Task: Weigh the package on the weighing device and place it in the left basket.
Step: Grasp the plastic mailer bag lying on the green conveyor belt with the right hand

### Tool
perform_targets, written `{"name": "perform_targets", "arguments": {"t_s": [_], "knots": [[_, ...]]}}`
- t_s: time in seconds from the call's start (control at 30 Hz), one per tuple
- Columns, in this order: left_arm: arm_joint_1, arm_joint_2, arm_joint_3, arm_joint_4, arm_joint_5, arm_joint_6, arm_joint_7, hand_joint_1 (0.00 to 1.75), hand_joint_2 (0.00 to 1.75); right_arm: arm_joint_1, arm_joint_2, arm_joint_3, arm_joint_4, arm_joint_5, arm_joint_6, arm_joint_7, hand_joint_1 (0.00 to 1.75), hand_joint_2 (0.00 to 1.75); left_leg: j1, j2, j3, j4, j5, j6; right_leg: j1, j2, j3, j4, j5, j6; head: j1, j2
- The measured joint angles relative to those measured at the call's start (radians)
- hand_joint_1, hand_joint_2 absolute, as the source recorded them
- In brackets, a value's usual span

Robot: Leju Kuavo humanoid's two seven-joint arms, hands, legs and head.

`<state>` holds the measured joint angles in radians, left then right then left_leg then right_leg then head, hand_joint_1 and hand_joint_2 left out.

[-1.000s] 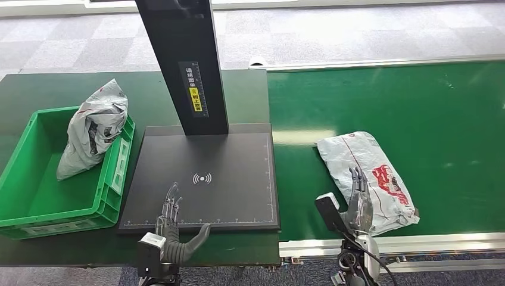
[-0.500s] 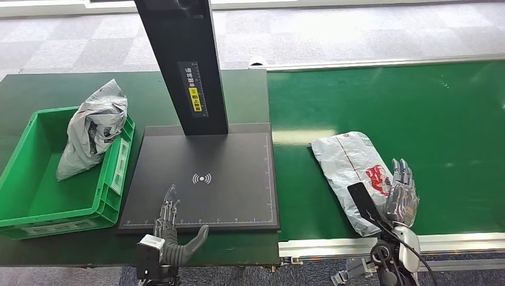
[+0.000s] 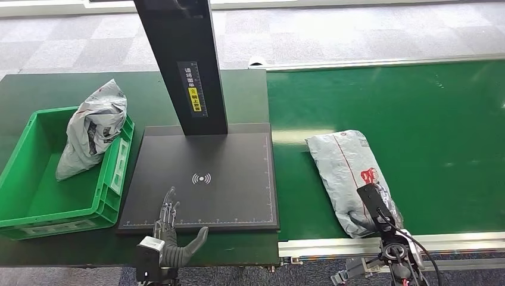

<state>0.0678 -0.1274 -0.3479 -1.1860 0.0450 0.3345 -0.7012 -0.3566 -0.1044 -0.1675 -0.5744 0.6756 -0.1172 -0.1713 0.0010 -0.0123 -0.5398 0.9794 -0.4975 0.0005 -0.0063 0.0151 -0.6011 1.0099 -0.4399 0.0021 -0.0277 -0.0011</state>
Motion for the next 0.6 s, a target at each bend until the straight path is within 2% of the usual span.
{"name": "perform_targets", "arguments": {"t_s": [0.07, 0.2, 0.43, 0.6], "knots": [[0.0, 0.0, -0.001, 0.0, 0.001, 0.002, 0.0, 0.0, 1.75, -0.009, 0.001, -0.002, 0.017, 0.0, 0.008, 0.0, 0.03, 1.75, 0.0, 0.0, 0.0, 0.0, 0.0, 0.0, 0.0, 0.0, 0.0, 0.0, 0.0, 0.0, 0.0, 0.0], [0.0, 0.0, -0.002, 0.0, 0.002, 0.003, 0.0, 0.0, 1.75, -0.019, 0.005, -0.008, 0.035, 0.0, 0.016, 0.0, 1.75, 1.75, 0.0, 0.0, 0.001, 0.0, 0.0, 0.0, 0.0, 0.0, 0.002, 0.0, 0.0, 0.0, 0.0, 0.0], [0.007, 0.006, -0.014, 0.0, 0.003, 0.017, 0.0, 0.0, 1.75, -0.023, 0.009, -0.015, 0.032, 0.0, -0.009, -0.012, 1.75, 1.75, 0.0, 0.0, 0.004, 0.0, 0.0, 0.0, 0.0, 0.0, 0.005, 0.0, 0.0, 0.0, 0.0, 0.0], [0.009, 0.011, -0.023, 0.0, 0.015, 0.031, 0.0, 0.0, 1.75, -0.002, 0.016, -0.02, -0.045, -0.011, -0.065, -0.039, 1.75, 1.75, 0.0, -0.001, 0.003, 0.0, 0.0, 0.0, 0.0, 0.0, 0.003, 0.0, 0.0, 0.0, 0.0, 0.0]]}}
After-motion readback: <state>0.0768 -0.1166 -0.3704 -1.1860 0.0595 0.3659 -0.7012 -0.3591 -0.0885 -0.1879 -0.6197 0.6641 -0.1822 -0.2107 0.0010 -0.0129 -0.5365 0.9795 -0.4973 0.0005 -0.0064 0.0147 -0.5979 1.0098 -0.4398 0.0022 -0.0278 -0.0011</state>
